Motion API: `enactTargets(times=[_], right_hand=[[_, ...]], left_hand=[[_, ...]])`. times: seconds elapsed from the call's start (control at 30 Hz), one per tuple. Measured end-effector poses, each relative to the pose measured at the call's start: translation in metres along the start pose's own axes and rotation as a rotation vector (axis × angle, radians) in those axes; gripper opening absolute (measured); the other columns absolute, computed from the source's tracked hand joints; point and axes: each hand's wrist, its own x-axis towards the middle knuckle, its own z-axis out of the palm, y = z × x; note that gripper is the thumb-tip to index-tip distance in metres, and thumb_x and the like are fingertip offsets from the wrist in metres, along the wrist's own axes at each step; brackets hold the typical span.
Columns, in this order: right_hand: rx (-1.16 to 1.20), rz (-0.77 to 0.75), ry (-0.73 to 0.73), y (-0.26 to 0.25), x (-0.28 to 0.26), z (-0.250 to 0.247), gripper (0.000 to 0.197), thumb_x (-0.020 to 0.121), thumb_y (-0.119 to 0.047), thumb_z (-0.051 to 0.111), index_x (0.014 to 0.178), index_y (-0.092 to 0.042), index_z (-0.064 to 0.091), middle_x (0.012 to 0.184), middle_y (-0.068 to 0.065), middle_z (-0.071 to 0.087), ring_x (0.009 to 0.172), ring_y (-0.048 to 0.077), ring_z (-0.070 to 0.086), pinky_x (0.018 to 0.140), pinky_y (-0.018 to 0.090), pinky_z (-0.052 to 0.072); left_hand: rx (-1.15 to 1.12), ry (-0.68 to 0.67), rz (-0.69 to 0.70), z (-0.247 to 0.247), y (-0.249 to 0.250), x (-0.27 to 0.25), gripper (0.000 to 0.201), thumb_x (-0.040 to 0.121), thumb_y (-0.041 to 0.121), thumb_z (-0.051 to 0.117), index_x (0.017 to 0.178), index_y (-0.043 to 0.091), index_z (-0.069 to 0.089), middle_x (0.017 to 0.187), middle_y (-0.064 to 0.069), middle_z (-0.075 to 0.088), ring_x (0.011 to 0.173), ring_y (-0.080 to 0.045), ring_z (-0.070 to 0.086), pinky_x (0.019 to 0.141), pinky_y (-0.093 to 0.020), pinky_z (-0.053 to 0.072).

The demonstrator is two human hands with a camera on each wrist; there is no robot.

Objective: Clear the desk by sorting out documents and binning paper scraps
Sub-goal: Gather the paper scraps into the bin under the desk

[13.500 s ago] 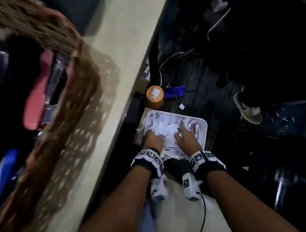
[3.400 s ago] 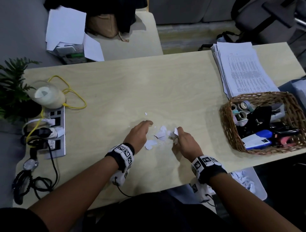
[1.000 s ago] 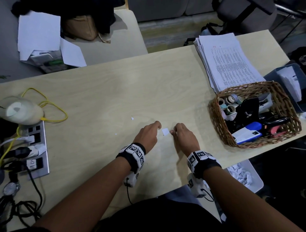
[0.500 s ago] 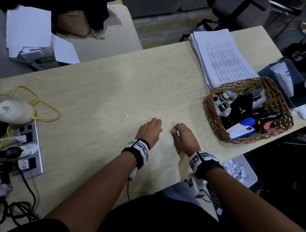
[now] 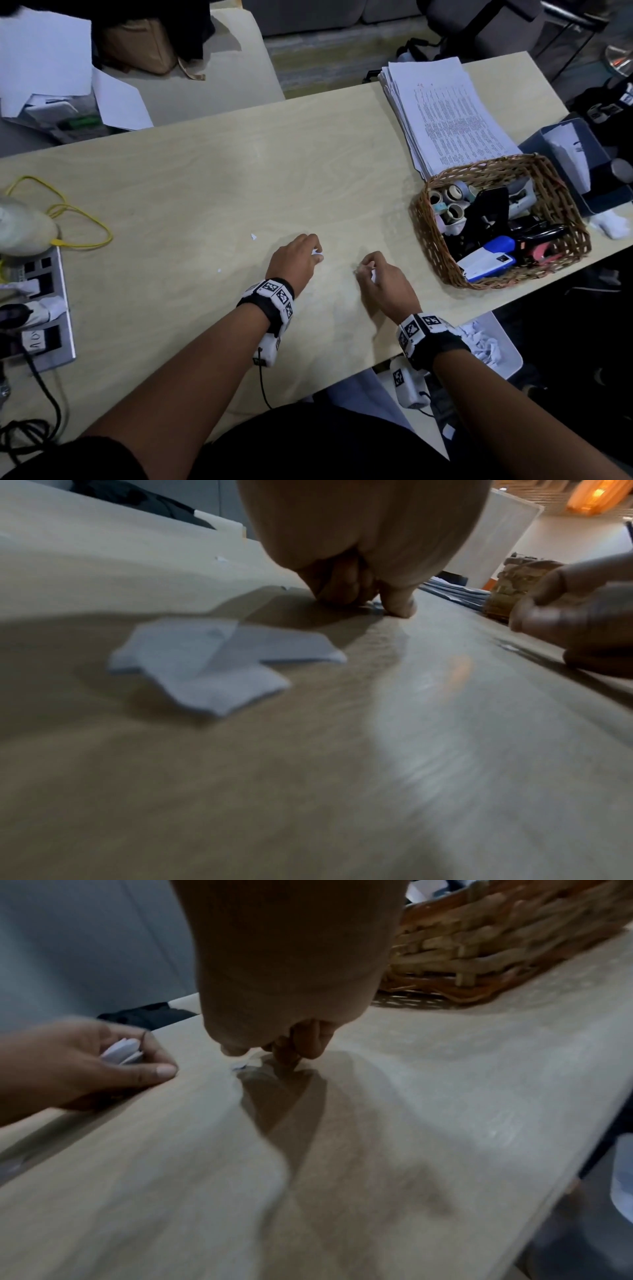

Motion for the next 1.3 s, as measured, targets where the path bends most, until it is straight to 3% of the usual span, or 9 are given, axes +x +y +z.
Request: enactTargets(times=[0.1, 0.23, 0.47, 0.67, 0.77, 0.9, 1.07, 1.2, 1.3], right_hand=[[-0.164, -0.043, -0.015, 0.002, -0.001, 0.007, 0.023, 0.098, -0.037, 0.049, 0.113, -0.02, 0.052, 0.105, 0.0, 0.07, 0.09, 0.025, 0.063, 0.065, 0.03, 0.039], [-0.128, -0.014, 0.06, -0.002, -0.002, 0.009, 0.018, 0.097, -0.031, 0.053, 0.108, -0.02, 0.06, 0.098, -0.001, 0.069, 0.089, 0.024, 0.062, 0.066, 0.029, 0.04], [-0.249, 0.091, 0.047, -0.017, 0.006, 0.013, 0.008, 0.096, -0.02, 0.05, 0.099, -0.019, 0.058, 0.102, 0.003, 0.065, 0.087, 0.029, 0.061, 0.069, 0.034, 0.044], [-0.291, 0.079, 0.097, -0.024, -0.006, 0.023, 0.014, 0.096, -0.009, 0.043, 0.106, -0.013, 0.052, 0.109, 0.008, 0.058, 0.076, 0.034, 0.06, 0.061, 0.035, 0.041], [-0.206, 0.087, 0.198, -0.023, -0.011, 0.03, 0.011, 0.099, -0.013, 0.045, 0.104, -0.012, 0.054, 0.106, 0.008, 0.06, 0.075, 0.032, 0.061, 0.064, 0.037, 0.047], [-0.244, 0.087, 0.197, -0.022, -0.012, 0.032, 0.009, 0.097, -0.012, 0.047, 0.102, -0.012, 0.055, 0.104, 0.007, 0.06, 0.073, 0.033, 0.06, 0.062, 0.038, 0.047], [-0.325, 0.066, 0.061, -0.03, -0.001, 0.026, 0.008, 0.092, -0.006, 0.044, 0.1, -0.008, 0.048, 0.1, 0.013, 0.056, 0.071, 0.036, 0.058, 0.057, 0.033, 0.034], [-0.171, -0.041, 0.015, -0.053, 0.004, 0.021, 0.006, 0.095, -0.005, 0.042, 0.101, -0.004, 0.045, 0.099, 0.013, 0.046, 0.064, 0.034, 0.051, 0.055, 0.033, 0.028], [-0.02, -0.117, -0.042, -0.072, 0.007, 0.022, 0.019, 0.085, 0.003, 0.047, 0.101, -0.008, 0.044, 0.093, 0.007, 0.051, 0.07, 0.027, 0.05, 0.058, 0.036, 0.034]], left_hand=[[0.015, 0.002, -0.024, 0.002, 0.0, 0.002, 0.008, 0.092, 0.021, 0.057, 0.087, 0.015, 0.056, 0.091, 0.001, 0.059, 0.08, -0.027, 0.059, 0.069, -0.037, 0.046], [-0.09, 0.0, -0.054, -0.005, 0.004, 0.002, 0.015, 0.095, 0.011, 0.045, 0.081, 0.016, 0.049, 0.089, -0.001, 0.053, 0.082, -0.03, 0.055, 0.073, -0.039, 0.043], [-0.334, 0.169, -0.193, -0.033, -0.022, -0.01, 0.019, 0.092, 0.001, 0.036, 0.085, 0.017, 0.042, 0.071, -0.001, 0.053, 0.068, -0.024, 0.057, 0.065, -0.033, 0.047], [-0.296, 0.224, -0.178, -0.048, -0.046, -0.02, 0.021, 0.099, 0.01, 0.041, 0.09, 0.018, 0.059, 0.083, 0.002, 0.06, 0.081, -0.022, 0.058, 0.07, -0.026, 0.04], [-0.163, 0.162, -0.089, -0.05, -0.051, -0.027, 0.012, 0.095, 0.027, 0.052, 0.086, 0.022, 0.058, 0.089, 0.008, 0.061, 0.083, -0.017, 0.056, 0.072, -0.028, 0.041], [-0.023, 0.057, -0.009, -0.04, -0.044, -0.026, 0.014, 0.088, 0.037, 0.06, 0.099, 0.029, 0.062, 0.092, 0.01, 0.057, 0.079, -0.014, 0.053, 0.068, -0.026, 0.037], [0.076, 0.018, 0.036, -0.029, -0.032, -0.02, 0.004, 0.093, 0.024, 0.055, 0.091, 0.022, 0.058, 0.088, 0.005, 0.054, 0.071, -0.021, 0.056, 0.062, -0.03, 0.039], [0.222, -0.029, 0.098, -0.033, -0.027, -0.022, 0.012, 0.095, 0.008, 0.039, 0.091, 0.013, 0.049, 0.091, -0.003, 0.048, 0.063, -0.031, 0.05, 0.057, -0.039, 0.04], [-0.04, 0.041, -0.033, -0.045, -0.034, -0.023, 0.013, 0.091, 0.002, 0.036, 0.086, 0.012, 0.041, 0.085, -0.004, 0.049, 0.067, -0.033, 0.048, 0.061, -0.039, 0.04]])
